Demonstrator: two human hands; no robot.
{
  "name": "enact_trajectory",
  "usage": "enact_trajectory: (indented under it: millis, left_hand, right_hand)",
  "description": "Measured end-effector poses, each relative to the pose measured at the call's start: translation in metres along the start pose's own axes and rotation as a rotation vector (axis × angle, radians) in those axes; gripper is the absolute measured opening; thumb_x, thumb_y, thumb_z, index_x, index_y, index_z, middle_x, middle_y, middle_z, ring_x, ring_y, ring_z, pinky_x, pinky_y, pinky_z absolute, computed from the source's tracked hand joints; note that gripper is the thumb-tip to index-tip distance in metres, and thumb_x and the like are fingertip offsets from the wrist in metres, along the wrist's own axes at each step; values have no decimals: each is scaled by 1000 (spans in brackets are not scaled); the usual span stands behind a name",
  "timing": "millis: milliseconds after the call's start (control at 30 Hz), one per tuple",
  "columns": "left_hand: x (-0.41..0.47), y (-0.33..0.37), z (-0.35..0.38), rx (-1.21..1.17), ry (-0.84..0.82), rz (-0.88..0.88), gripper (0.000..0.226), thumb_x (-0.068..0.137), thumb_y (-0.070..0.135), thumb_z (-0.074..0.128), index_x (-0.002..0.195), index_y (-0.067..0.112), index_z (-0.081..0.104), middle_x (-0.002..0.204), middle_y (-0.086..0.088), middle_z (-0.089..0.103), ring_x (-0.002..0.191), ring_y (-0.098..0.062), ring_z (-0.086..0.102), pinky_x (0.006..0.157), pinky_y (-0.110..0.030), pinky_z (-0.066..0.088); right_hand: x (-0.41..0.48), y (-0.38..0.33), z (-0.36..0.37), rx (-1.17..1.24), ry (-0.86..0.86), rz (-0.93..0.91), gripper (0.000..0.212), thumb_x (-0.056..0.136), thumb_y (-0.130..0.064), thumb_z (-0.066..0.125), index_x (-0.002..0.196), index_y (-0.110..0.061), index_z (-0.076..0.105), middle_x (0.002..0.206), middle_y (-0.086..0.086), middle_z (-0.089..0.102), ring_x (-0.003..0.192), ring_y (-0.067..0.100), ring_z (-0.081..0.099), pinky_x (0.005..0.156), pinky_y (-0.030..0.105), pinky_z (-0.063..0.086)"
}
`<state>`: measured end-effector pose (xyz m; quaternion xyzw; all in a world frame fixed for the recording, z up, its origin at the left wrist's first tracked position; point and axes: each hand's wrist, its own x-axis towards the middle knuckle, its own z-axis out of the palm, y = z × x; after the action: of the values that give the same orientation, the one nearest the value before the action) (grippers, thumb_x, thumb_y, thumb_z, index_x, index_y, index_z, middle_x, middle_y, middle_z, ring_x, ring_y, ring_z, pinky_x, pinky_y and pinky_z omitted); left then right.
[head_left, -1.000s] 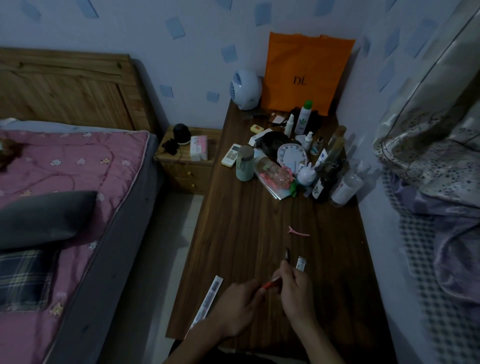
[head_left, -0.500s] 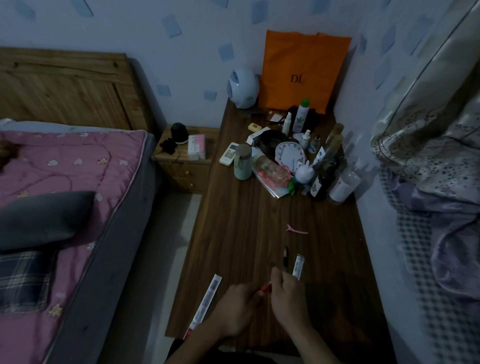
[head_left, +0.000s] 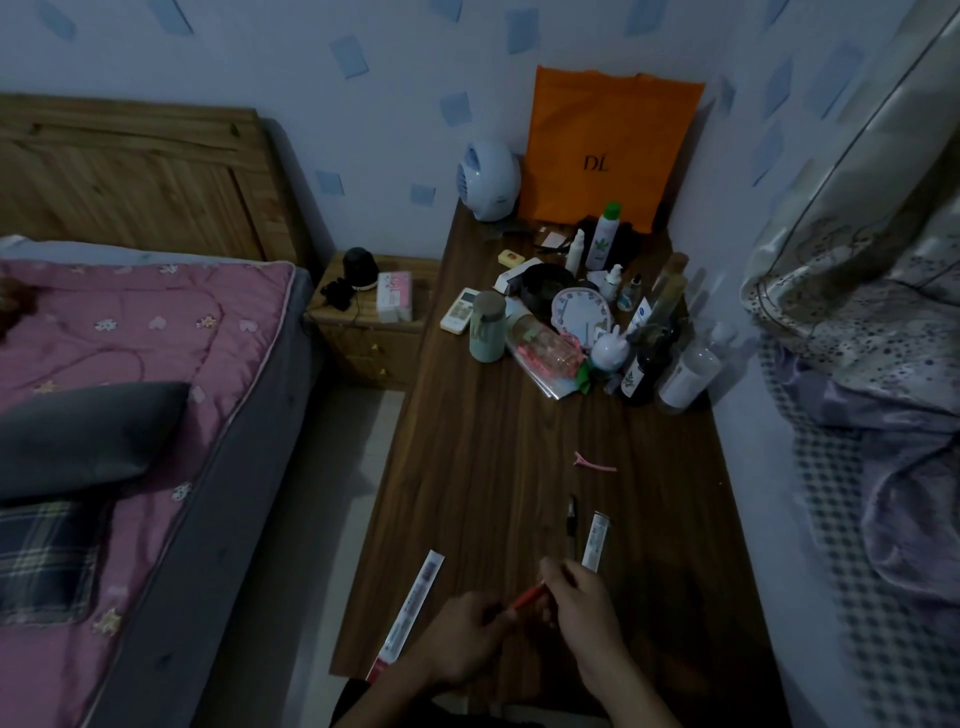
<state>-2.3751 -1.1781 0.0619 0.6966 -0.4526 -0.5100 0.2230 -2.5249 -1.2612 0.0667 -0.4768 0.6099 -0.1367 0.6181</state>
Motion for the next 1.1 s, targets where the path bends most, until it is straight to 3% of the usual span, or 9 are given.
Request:
enact_trajectory:
  millis: [67, 300, 400, 533, 633, 733, 900, 1000, 1100]
  left_hand:
    - [-3, -10, 1, 0, -19, 8, 31, 96, 44, 45, 71, 36, 61, 70, 9, 64, 59, 3, 57, 59, -18, 45]
    - [-5, -8, 5, -54, 86, 45, 35, 94, 43, 41, 66, 45, 61, 65, 30, 62, 63, 9, 56, 58, -11, 38]
    - [2, -19, 8, -152, 93, -34, 32, 95, 43, 44, 75, 37, 68, 67, 18, 66, 60, 3, 58, 59, -15, 41]
    - [10, -39, 15, -317, 109, -192, 31, 96, 40, 46, 77, 31, 69, 57, 12, 63, 47, -1, 54, 49, -22, 41]
    - [17, -50, 19, -353, 130, -272, 33, 98, 38, 46, 84, 19, 69, 60, 4, 65, 48, -5, 59, 50, -26, 44]
    - [24, -53, 21, -334, 146, -329, 33, 99, 39, 45, 89, 18, 69, 68, -1, 70, 52, -9, 67, 49, -23, 51]
    - [34, -48, 24, -122, 175, -281, 36, 101, 41, 39, 100, 17, 65, 85, -1, 74, 73, -9, 72, 68, -25, 58]
    - [40, -46, 28, -4, 178, -267, 38, 101, 40, 37, 111, 14, 62, 103, -4, 72, 88, -13, 68, 82, -28, 53]
    - [46, -46, 30, 74, 204, -329, 38, 101, 42, 37, 104, 16, 65, 100, -1, 72, 88, -11, 67, 84, -27, 54]
  right_hand:
    - [2, 4, -1, 3, 4, 16, 33, 98, -42, 55, 82, -18, 71, 70, -2, 66, 68, 13, 65, 65, 28, 52]
    - [9, 2, 14, -39, -25, 9, 36, 100, -47, 48, 84, -21, 66, 68, -3, 62, 61, 8, 61, 59, 25, 48]
    - [13, -1, 15, -32, -54, 19, 35, 100, -48, 47, 89, -22, 68, 69, -4, 62, 62, 8, 61, 59, 24, 48]
    - [15, 5, 11, -12, -42, 78, 28, 101, -44, 48, 96, -27, 70, 73, -3, 65, 67, 12, 63, 61, 25, 49]
    - [15, 16, 1, -40, -20, 128, 17, 100, -34, 54, 96, -28, 69, 82, 4, 69, 70, 15, 64, 61, 26, 50]
    - [11, 27, -11, -42, 1, 174, 12, 98, -28, 57, 96, -28, 70, 83, 6, 70, 70, 15, 64, 59, 25, 49]
    - [5, 40, -22, -66, -1, 177, 11, 98, -24, 59, 96, -25, 70, 81, 8, 67, 68, 17, 62, 59, 27, 48]
    - [4, 44, -26, -87, -2, 188, 10, 98, -22, 59, 98, -25, 68, 82, 8, 67, 68, 17, 61, 61, 28, 48]
    - [3, 48, -30, -101, 2, 202, 10, 99, -22, 58, 99, -25, 68, 84, 8, 68, 71, 17, 62, 60, 27, 47]
